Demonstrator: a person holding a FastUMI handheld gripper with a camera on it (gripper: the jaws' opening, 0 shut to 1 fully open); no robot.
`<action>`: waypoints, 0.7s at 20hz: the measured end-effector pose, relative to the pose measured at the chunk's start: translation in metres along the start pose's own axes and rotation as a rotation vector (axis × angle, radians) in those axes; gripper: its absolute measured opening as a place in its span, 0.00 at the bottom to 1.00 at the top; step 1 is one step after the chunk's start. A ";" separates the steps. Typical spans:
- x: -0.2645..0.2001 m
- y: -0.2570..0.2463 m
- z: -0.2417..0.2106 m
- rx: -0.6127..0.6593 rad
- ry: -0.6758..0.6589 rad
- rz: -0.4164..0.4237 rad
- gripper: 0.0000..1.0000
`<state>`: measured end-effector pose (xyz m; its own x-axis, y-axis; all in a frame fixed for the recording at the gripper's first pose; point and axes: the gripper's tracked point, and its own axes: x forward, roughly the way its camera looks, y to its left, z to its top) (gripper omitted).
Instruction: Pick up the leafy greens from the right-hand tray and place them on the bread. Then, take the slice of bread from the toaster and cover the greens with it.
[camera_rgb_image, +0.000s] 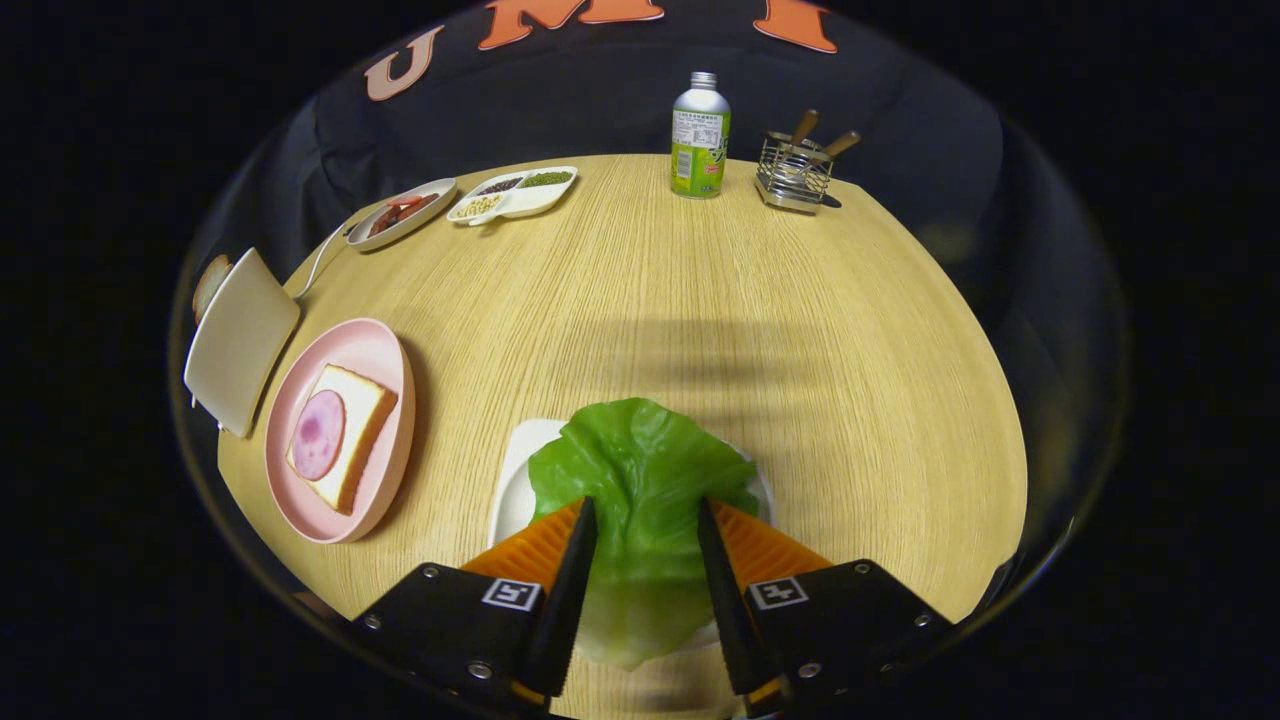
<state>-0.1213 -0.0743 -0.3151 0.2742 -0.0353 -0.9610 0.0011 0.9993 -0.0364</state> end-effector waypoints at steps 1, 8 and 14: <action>-0.001 0.001 0.001 -0.006 -0.005 0.000 0.53; -0.008 0.010 0.015 0.027 -0.062 0.039 0.06; -0.034 0.016 0.038 0.039 -0.152 0.064 0.03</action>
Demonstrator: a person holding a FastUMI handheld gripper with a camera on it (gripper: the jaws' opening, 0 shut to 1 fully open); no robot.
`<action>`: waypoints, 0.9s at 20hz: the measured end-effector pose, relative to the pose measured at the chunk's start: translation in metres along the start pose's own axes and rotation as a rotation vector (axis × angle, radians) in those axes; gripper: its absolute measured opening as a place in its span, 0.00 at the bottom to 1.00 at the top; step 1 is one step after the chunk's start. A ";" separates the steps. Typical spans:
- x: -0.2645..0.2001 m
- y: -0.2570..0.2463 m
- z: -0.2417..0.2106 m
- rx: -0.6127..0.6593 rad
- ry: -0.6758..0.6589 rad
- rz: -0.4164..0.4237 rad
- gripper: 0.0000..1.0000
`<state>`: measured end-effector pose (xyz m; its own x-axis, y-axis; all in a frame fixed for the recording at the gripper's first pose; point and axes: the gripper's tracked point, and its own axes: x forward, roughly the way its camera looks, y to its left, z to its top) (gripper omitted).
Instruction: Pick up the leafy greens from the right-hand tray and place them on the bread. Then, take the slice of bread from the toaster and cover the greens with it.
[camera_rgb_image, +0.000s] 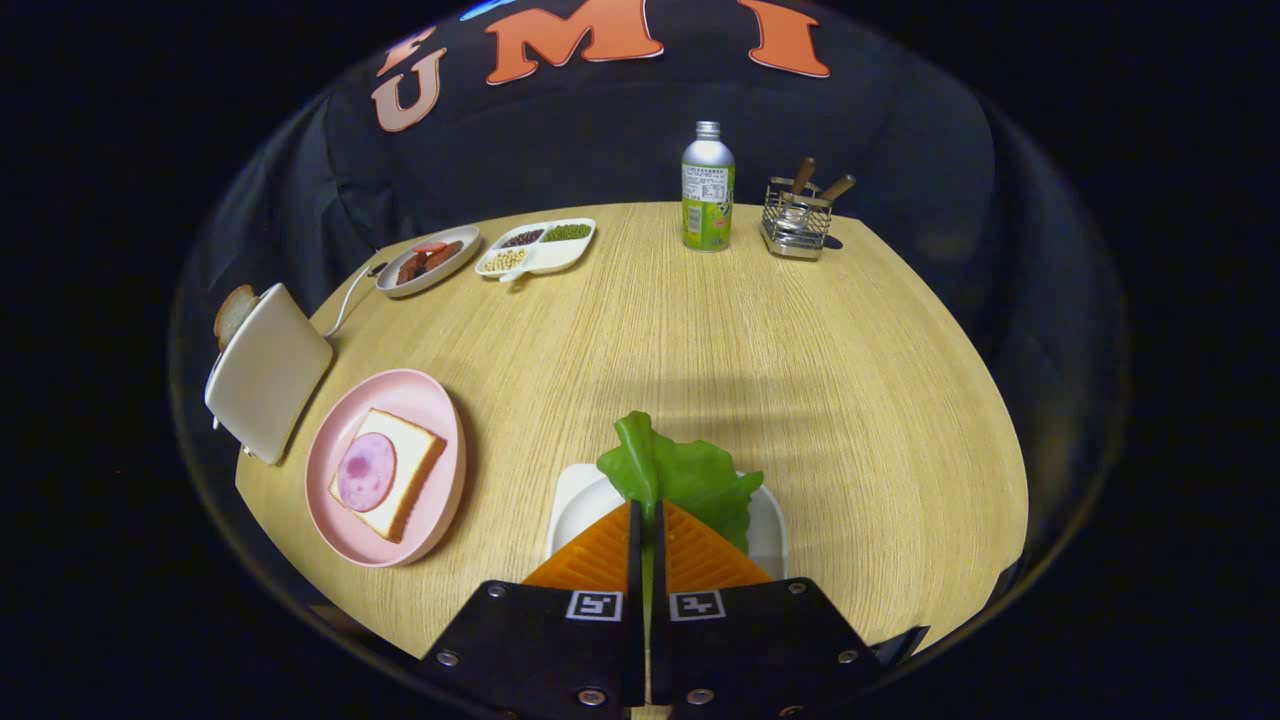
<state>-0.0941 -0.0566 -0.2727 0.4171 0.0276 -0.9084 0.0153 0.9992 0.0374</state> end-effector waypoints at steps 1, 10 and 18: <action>-0.004 0.004 0.005 -0.003 -0.016 0.010 0.03; -0.035 0.061 0.040 -0.087 -0.119 0.113 0.03; -0.037 0.121 0.051 -0.170 -0.143 0.218 0.03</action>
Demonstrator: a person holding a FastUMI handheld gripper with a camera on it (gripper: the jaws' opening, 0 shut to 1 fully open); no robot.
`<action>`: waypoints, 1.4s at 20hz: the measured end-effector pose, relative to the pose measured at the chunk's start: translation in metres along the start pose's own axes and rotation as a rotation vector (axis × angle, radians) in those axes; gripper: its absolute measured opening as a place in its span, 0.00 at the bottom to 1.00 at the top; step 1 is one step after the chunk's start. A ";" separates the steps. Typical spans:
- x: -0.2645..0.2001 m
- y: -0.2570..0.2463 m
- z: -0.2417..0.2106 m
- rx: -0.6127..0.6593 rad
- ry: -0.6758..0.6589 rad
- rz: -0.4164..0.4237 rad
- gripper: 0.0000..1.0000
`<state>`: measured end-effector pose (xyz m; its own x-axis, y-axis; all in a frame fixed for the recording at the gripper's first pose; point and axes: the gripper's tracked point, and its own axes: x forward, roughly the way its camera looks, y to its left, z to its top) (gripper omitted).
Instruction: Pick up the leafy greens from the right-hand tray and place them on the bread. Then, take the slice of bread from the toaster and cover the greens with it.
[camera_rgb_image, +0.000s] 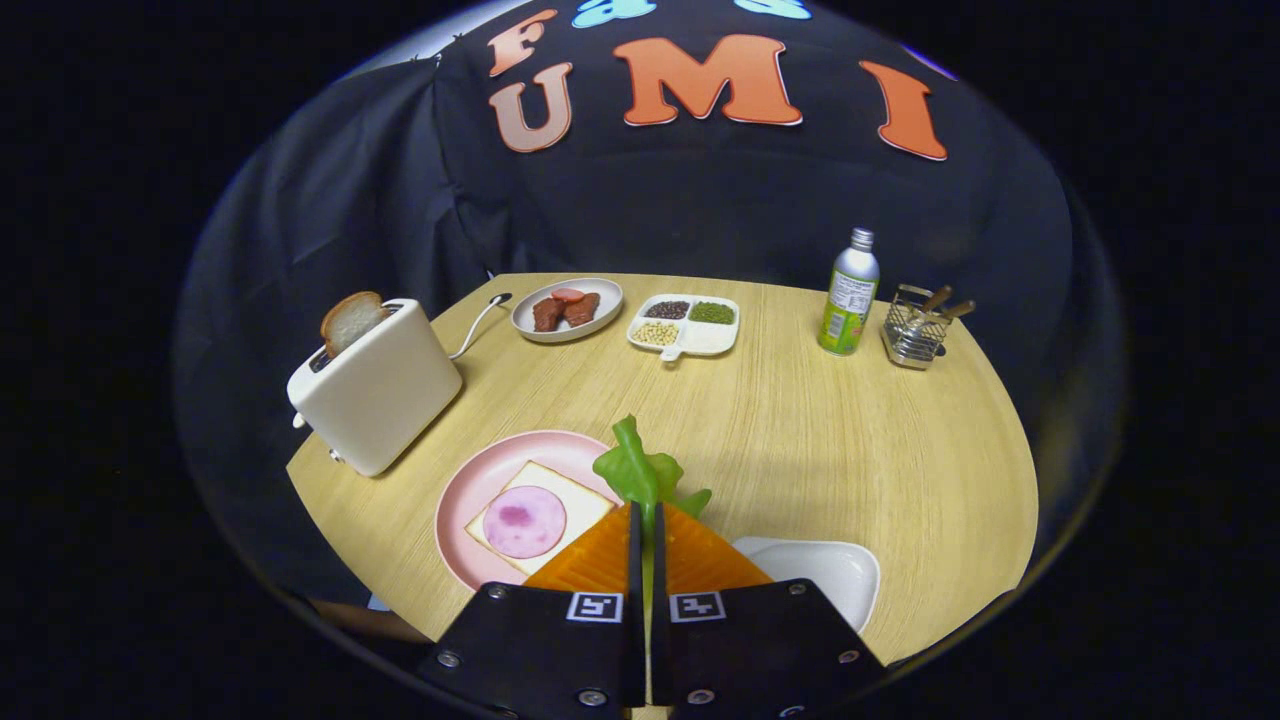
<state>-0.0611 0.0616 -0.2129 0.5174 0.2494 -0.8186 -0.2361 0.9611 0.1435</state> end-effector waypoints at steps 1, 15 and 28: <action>0.003 0.004 0.001 -0.005 0.003 0.011 0.03; 0.055 0.070 -0.015 -0.039 0.084 0.123 0.03; 0.073 0.107 -0.013 -0.055 0.105 0.175 0.15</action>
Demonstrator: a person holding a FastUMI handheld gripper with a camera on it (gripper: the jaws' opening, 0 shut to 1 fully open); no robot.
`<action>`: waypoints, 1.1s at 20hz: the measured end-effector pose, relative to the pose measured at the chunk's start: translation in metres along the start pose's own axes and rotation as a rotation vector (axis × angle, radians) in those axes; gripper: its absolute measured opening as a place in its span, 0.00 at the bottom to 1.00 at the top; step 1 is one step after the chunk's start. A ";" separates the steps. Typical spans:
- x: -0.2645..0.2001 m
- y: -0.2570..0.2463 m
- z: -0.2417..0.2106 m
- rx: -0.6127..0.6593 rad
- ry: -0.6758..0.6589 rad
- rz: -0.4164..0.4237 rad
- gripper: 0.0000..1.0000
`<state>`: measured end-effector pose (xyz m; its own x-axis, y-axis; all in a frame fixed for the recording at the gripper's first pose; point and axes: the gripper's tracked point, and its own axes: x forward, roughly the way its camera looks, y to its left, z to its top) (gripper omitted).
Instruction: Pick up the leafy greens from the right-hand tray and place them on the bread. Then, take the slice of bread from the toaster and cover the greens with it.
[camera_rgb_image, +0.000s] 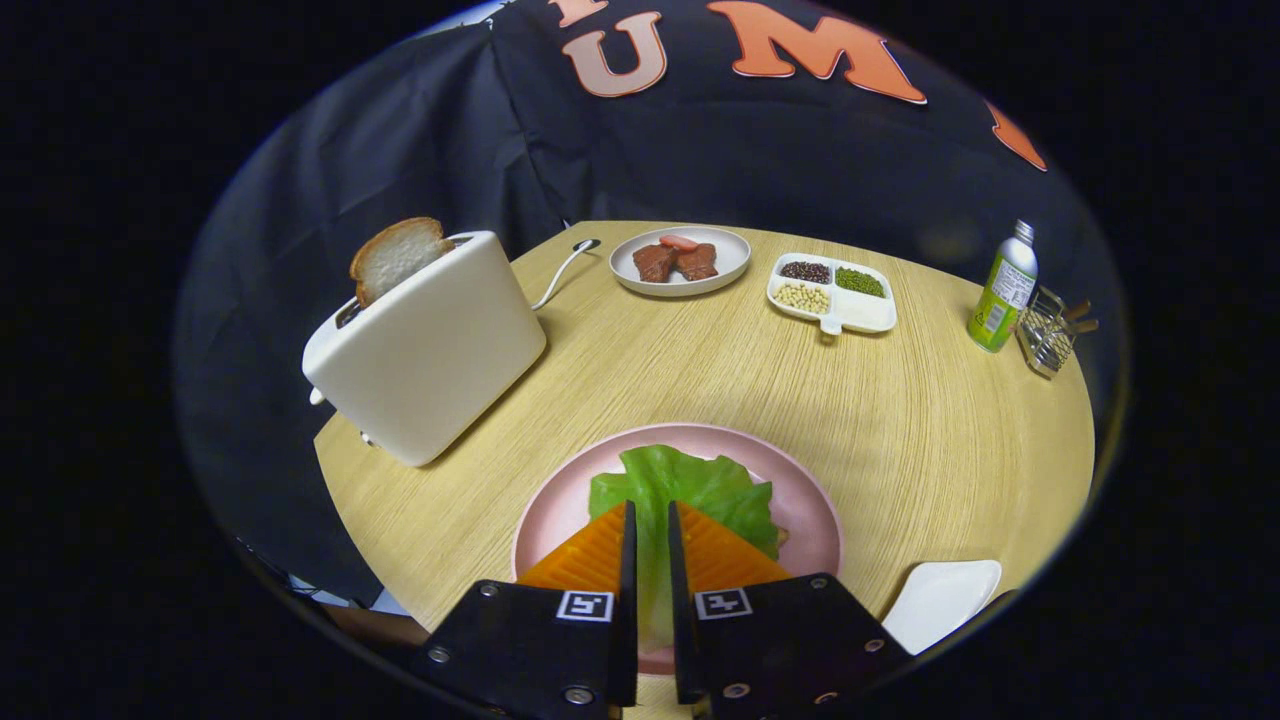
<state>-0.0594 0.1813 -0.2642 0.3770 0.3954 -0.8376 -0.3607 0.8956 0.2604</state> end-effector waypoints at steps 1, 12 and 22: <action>-0.001 0.001 0.004 0.010 -0.007 0.006 0.17; -0.026 0.040 0.069 0.052 -0.082 0.064 0.73; -0.032 0.132 0.139 -0.019 -0.103 0.175 0.88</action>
<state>-0.0003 0.3152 -0.1364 0.3923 0.5644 -0.7264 -0.4444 0.8077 0.3876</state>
